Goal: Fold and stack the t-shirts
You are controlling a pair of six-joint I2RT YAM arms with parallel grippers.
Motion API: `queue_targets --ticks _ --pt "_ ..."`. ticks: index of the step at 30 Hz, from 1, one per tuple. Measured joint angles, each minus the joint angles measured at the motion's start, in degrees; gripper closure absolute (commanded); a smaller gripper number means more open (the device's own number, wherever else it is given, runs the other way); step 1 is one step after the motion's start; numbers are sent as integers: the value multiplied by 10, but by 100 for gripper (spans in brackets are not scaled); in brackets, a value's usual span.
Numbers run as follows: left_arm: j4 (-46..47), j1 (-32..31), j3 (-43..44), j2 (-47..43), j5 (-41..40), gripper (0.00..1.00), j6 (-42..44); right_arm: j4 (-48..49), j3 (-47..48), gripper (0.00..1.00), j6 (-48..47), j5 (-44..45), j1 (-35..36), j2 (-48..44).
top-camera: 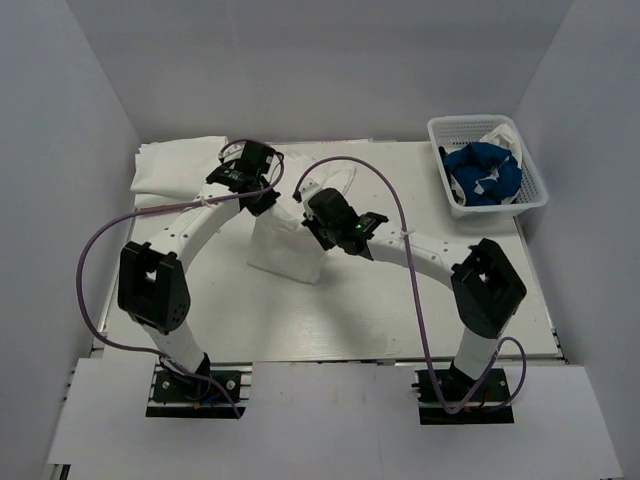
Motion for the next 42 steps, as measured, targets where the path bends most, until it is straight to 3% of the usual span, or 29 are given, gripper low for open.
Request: queue_targets --ticks 13,29,30,32,33,34,36,37,42 --pt "1 36 66 113 9 100 18 -9 79 100 -7 -84 -47 91" --pt "16 47 121 200 66 100 52 -30 127 100 36 -86 -94 149" --pt "19 47 121 200 70 94 54 -31 127 86 38 -86 -95 149" --pt "19 47 124 200 73 47 60 -35 129 69 44 -86 -98 151" --pt "18 47 129 202 74 29 61 -38 132 40 46 -85 -99 154" --pt "17 47 137 205 74 4 62 -38 136 36 51 -85 -100 158" --pt "11 47 160 213 73 0 66 -40 150 25 50 -78 -103 170" --pt "8 48 176 218 73 0 66 -41 158 10 52 -73 -104 177" --pt "0 59 242 233 68 0 75 -60 225 10 83 -29 -123 212"
